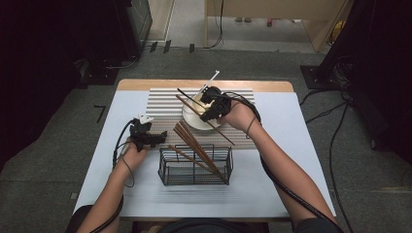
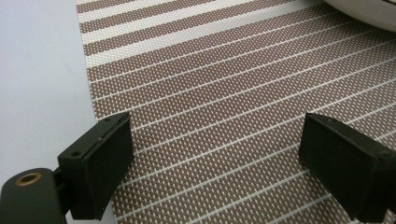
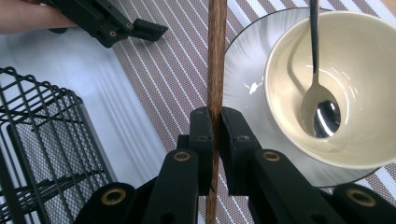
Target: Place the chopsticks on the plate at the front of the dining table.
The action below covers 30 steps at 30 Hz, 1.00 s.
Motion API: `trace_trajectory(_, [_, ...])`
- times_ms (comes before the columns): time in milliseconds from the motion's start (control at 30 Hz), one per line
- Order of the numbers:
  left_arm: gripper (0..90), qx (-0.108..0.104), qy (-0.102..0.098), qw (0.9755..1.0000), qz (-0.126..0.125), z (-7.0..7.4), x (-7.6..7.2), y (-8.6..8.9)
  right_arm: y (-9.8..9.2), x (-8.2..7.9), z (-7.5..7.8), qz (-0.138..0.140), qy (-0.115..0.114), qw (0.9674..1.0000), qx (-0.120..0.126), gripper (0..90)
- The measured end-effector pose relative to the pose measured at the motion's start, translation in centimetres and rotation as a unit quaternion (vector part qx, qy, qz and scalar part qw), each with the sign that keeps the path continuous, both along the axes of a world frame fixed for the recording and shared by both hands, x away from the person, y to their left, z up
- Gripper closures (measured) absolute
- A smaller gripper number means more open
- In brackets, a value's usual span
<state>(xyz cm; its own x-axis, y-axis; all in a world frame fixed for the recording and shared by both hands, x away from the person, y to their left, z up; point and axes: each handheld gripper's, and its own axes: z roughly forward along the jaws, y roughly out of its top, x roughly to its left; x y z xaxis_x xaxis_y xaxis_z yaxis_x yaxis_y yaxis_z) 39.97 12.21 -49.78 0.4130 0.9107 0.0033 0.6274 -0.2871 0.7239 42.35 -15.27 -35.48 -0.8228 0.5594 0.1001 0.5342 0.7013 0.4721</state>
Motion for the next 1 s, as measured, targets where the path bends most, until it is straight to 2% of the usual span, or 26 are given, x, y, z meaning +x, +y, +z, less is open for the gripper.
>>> trace_trajectory(1000, [10.1, 0.000, 0.000, 1.0000, 0.000, 0.0, 0.0, 0.0, 1.9, 2.3, -3.1, 0.009, 0.019, 0.9988, -0.045, 85.2])
